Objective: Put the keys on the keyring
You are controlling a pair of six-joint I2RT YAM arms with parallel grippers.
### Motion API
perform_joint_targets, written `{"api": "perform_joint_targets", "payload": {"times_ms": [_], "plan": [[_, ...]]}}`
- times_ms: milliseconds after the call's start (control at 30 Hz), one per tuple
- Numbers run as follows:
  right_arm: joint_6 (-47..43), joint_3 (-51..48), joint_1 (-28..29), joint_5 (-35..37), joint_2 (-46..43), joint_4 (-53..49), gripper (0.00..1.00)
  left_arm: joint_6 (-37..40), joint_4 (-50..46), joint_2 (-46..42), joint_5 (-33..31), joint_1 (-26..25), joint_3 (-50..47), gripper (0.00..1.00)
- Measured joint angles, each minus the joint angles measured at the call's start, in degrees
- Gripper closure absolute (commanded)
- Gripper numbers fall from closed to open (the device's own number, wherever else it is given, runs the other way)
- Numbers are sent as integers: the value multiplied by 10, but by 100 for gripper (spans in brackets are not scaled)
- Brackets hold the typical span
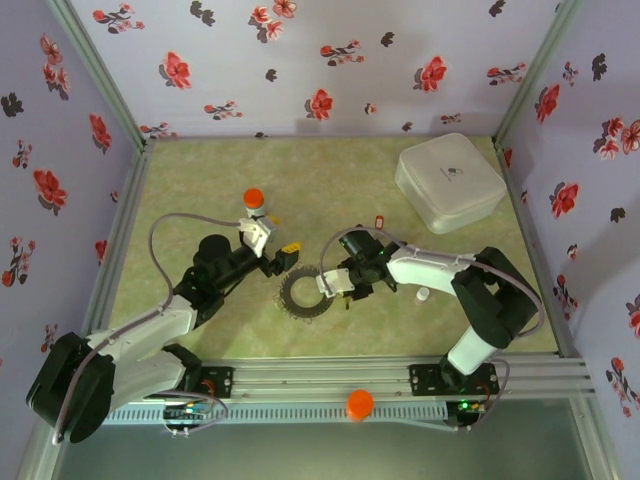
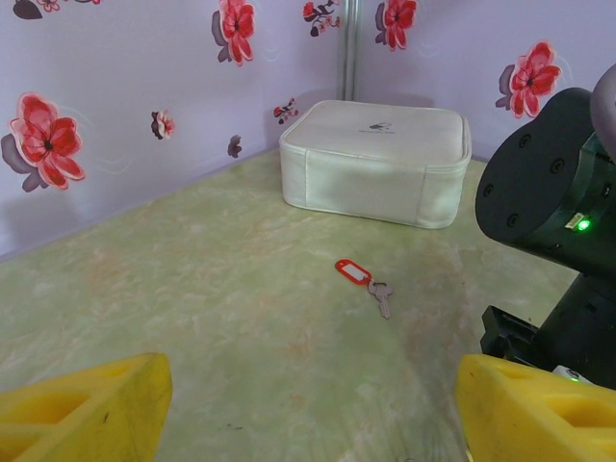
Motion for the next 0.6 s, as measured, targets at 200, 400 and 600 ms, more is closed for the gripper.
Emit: {"api": "perform_joint_targets", "payload": {"times_ms": [200,400,600], "plan": [[-9,0,5,11,-13,-6,81,0,0,0,0,-2,0,22],[-15,0,7,16,-13,-6,84,0,0,0,0,-2,0,22],[-15,0,10,24,-12,-1,80,0,0,0,0,-2,0,22]]}}
